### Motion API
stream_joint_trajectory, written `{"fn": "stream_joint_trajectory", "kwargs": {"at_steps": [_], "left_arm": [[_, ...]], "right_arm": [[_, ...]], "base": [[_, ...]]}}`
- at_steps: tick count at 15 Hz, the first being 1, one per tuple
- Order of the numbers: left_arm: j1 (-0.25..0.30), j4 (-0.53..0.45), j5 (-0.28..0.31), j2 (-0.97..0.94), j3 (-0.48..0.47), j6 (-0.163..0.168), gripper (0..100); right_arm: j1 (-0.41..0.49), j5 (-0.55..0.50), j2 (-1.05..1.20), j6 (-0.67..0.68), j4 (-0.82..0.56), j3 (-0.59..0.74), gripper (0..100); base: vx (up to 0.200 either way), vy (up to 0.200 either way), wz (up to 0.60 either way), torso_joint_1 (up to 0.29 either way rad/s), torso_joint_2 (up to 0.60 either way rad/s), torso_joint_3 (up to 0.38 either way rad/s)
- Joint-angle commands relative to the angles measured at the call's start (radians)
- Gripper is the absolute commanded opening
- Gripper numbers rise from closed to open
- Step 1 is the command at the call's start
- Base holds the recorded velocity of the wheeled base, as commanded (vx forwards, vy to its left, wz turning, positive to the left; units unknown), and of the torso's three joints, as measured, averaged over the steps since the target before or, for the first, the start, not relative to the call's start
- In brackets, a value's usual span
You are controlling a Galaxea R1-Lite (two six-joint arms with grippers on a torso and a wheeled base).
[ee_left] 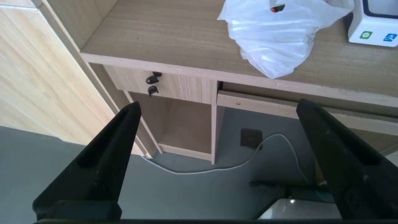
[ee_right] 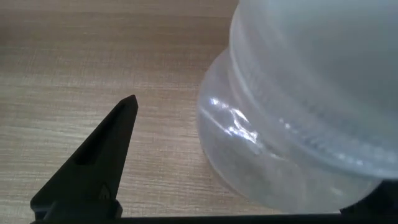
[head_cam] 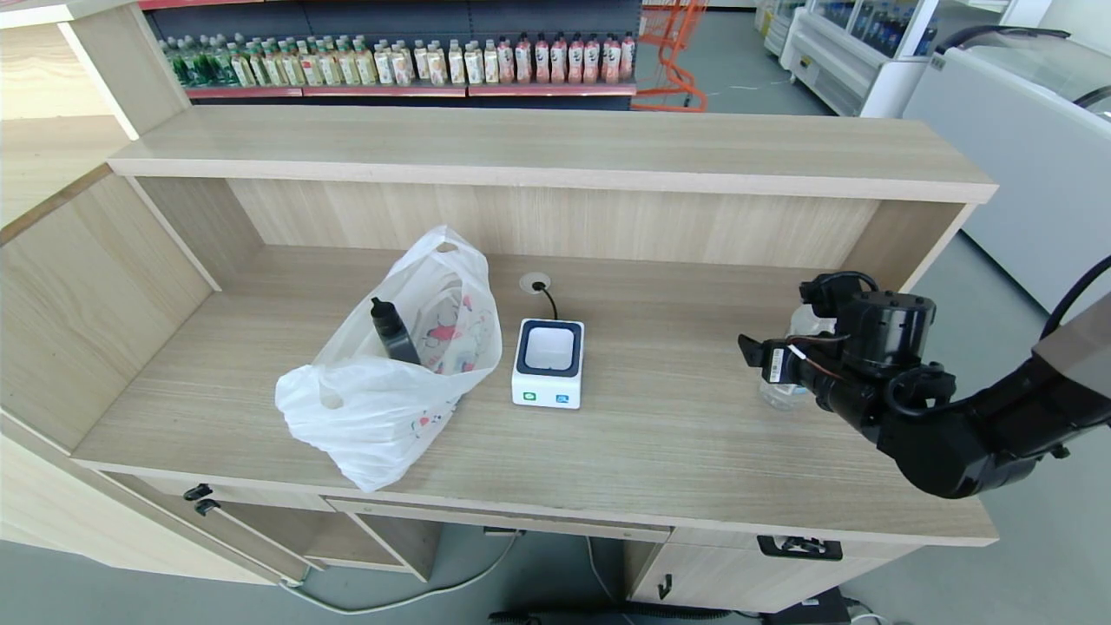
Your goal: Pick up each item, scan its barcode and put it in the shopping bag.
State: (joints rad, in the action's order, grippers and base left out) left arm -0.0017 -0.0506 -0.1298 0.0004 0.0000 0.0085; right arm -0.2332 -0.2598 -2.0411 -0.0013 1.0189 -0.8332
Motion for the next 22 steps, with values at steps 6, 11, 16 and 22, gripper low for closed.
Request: {"fn": "stream_joint_trajectory", "kwargs": {"at_steps": [6, 11, 16, 22], "left_arm": [[0.000, 0.000, -0.001, 0.000, 0.000, 0.001, 100], [0.000, 0.000, -0.001, 0.000, 0.000, -0.001, 100], [0.000, 0.000, -0.001, 0.000, 0.000, 0.001, 100], [0.000, 0.000, -0.001, 0.000, 0.000, -0.001, 100]], "right_arm": [[0.000, 0.001, -0.008, -0.014, 0.021, -0.014, 0], [-0.006, 0.013, -0.010, -0.051, 0.027, -0.004, 0], [-0.008, 0.037, 0.004, -0.036, 0.027, 0.011, 0], [-0.072, 0.425, 0.397, 0.280, -0.398, -0.034, 0]], "base": [[0.000, 0.000, 0.00, 0.000, 0.00, 0.000], [0.000, 0.000, 0.00, 0.000, 0.00, 0.000], [0.000, 0.000, 0.00, 0.000, 0.00, 0.000], [0.000, 0.000, 0.00, 0.000, 0.00, 0.000]]}}
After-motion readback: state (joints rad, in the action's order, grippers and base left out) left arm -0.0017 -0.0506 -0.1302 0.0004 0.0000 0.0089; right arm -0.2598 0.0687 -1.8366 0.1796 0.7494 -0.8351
